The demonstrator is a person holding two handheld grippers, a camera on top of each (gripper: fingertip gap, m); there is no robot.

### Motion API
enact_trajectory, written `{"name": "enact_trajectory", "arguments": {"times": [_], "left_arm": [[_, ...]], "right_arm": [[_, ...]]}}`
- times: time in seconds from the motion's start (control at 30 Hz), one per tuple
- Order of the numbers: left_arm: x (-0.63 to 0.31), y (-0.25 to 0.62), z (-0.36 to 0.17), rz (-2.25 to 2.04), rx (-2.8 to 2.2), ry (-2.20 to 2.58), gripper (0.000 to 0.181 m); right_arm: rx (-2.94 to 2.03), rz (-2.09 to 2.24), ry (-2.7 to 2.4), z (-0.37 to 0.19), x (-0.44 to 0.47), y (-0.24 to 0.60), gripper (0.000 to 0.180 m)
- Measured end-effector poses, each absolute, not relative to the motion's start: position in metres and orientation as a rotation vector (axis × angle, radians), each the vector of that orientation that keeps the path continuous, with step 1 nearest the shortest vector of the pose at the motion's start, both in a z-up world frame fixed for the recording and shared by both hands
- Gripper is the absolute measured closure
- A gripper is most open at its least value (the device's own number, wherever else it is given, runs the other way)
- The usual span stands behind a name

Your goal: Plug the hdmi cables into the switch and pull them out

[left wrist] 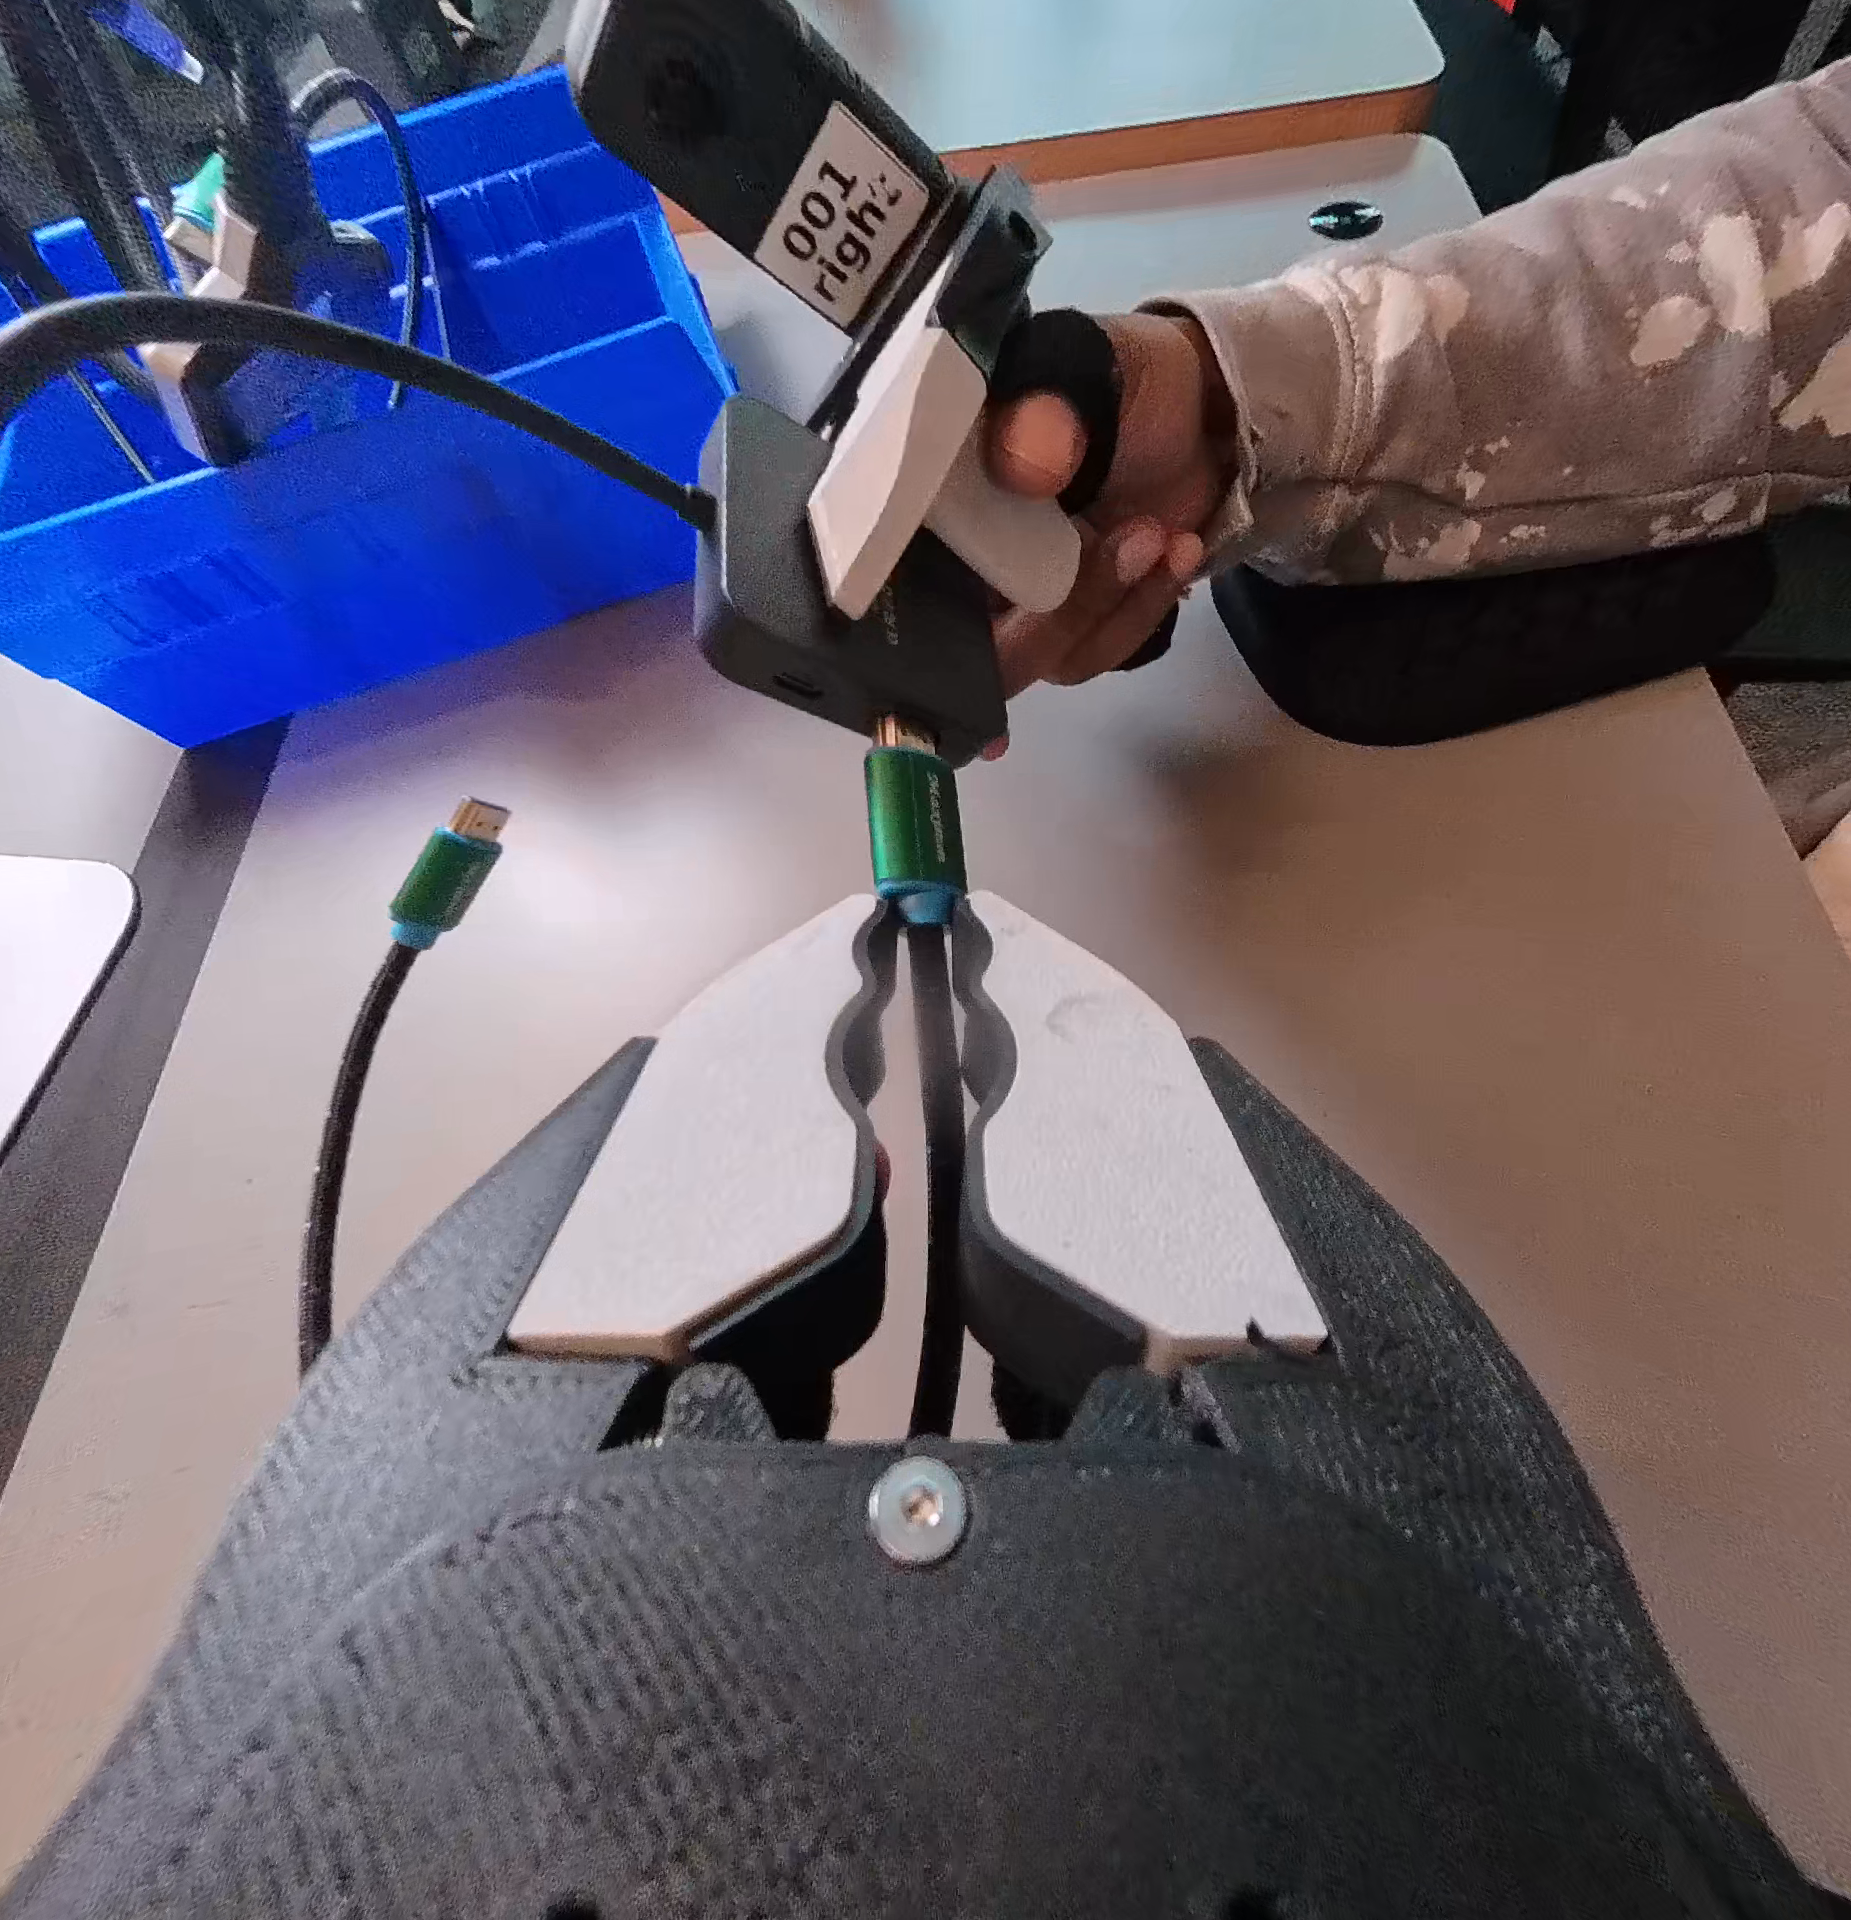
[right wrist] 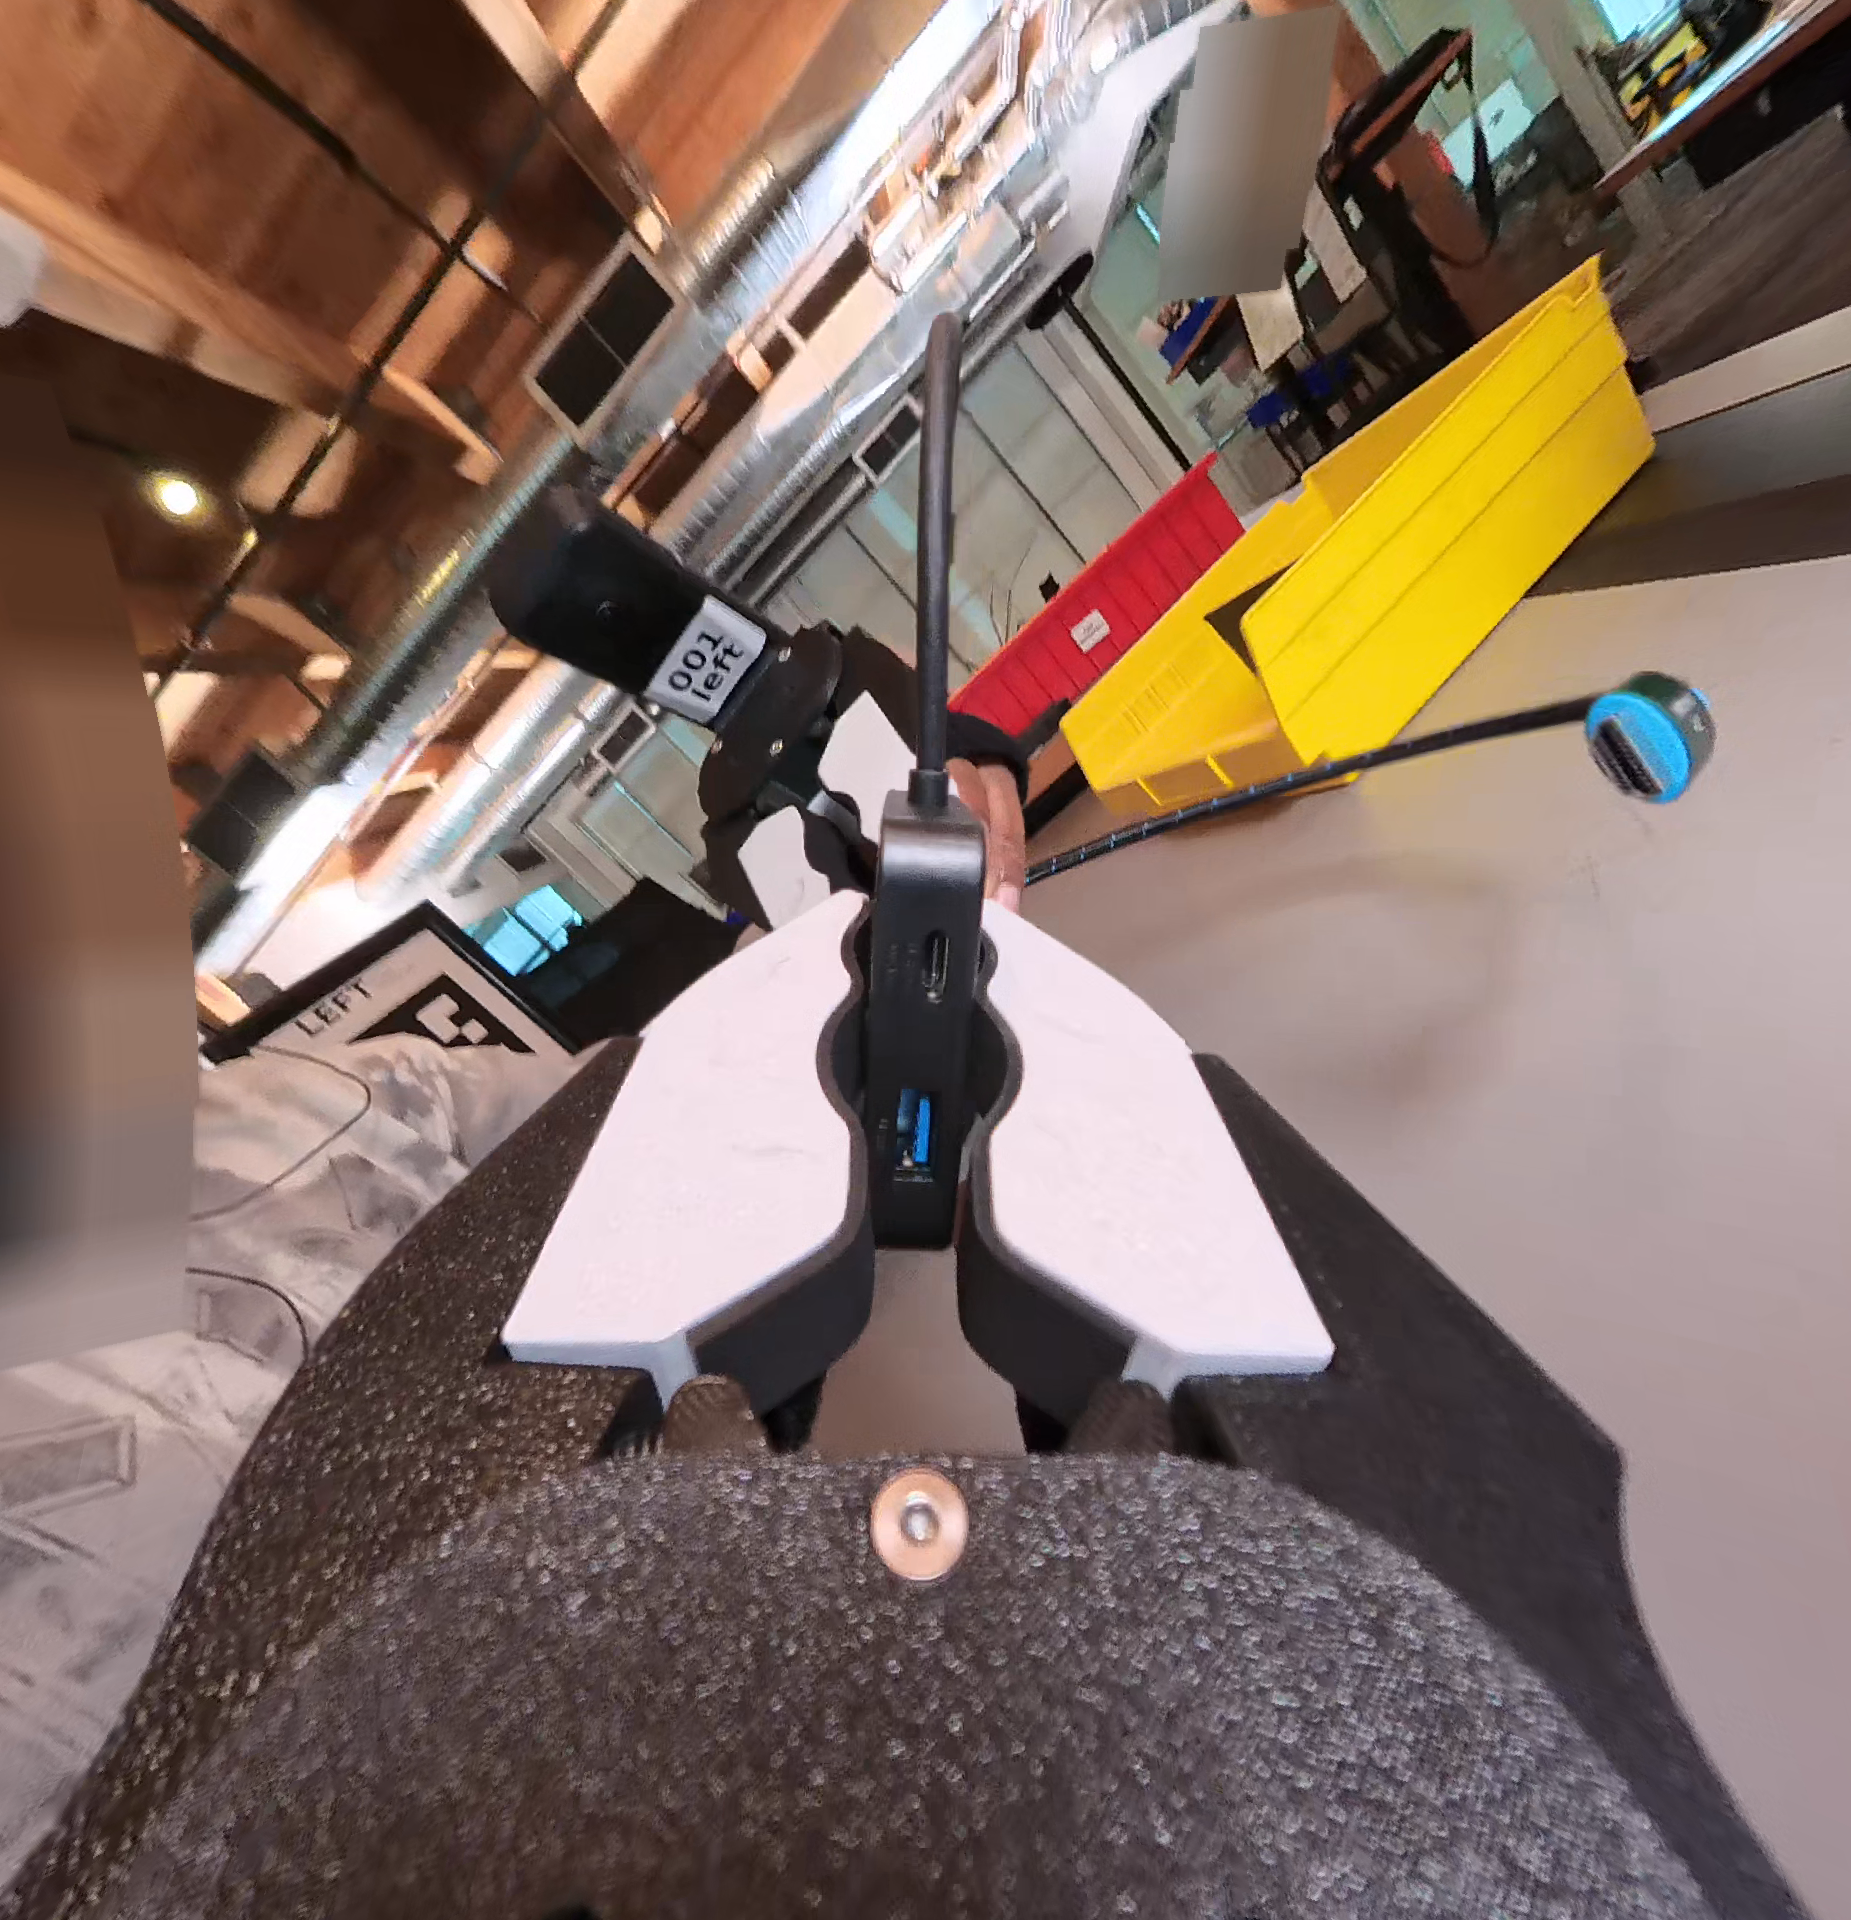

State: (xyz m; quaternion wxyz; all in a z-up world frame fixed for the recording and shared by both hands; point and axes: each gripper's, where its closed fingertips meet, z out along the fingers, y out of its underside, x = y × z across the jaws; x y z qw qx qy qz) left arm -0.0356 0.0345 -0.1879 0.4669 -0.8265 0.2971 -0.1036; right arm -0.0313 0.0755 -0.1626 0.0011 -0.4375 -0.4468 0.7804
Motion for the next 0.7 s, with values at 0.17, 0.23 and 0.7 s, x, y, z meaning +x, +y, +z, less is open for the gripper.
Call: {"name": "enact_trajectory", "arguments": {"times": [0.17, 0.23, 0.7], "left_arm": [[-0.037, 0.038, -0.186, -0.225, -2.009, 0.719, 0.17], [-0.036, 0.034, -0.188, -0.218, -2.021, 0.763, 0.17], [-0.041, 0.042, -0.185, -0.202, -2.008, 0.676, 0.17]], "right_arm": [[-1.417, 2.481, -1.32, -0.162, -0.034, 0.079, 0.166], [-1.424, 2.462, -1.389, -0.165, -0.033, 0.074, 0.166], [-1.477, 2.393, -1.154, -0.16, -0.043, 0.082, 0.165]]}}
